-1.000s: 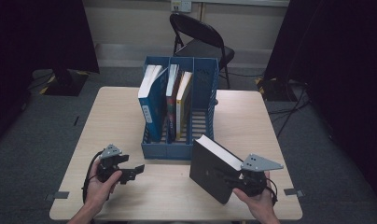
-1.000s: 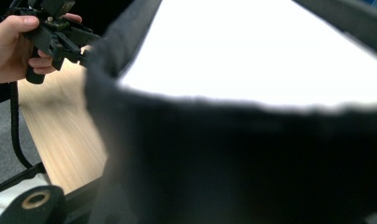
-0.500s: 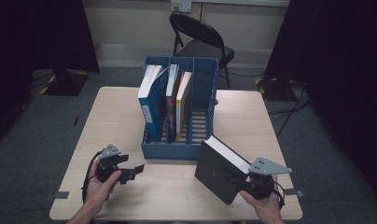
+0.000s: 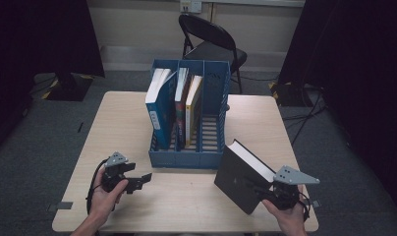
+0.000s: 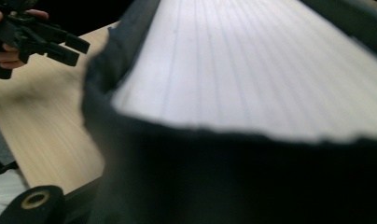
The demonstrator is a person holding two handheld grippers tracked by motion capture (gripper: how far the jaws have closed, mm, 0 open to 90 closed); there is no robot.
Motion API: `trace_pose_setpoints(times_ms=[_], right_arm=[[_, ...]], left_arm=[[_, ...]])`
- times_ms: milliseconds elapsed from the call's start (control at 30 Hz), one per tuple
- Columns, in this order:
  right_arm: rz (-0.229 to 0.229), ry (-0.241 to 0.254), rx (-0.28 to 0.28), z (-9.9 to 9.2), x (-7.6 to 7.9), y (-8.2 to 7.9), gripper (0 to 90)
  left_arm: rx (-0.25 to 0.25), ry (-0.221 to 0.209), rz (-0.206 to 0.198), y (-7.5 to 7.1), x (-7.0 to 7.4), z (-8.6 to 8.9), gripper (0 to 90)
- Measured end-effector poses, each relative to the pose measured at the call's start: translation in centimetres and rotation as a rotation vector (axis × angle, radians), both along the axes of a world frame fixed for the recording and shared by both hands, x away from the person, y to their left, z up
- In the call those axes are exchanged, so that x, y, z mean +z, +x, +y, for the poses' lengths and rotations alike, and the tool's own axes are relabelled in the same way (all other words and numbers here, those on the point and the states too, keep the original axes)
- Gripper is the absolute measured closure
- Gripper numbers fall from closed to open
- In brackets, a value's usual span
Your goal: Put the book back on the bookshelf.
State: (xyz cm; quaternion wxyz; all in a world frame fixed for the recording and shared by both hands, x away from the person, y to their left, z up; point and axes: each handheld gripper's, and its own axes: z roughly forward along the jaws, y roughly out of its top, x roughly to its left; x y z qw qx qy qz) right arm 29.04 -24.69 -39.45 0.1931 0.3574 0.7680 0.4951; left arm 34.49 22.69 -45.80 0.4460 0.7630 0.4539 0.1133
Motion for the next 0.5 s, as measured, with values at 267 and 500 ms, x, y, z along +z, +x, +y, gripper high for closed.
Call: trace_pose_setpoints(times_ms=[267,500], right_arm=[[0.004,0.001,-0.017,-0.7,0.0,0.3,53.5],[-0.002,0.002,-0.061,-1.5,0.0,0.6,53.5]], left_arm=[[-0.001,-0.004,-0.002,0.0,0.0,0.0,16.9],[0.006,-0.006,-0.004,0.0,0.0,0.1,17.4]])
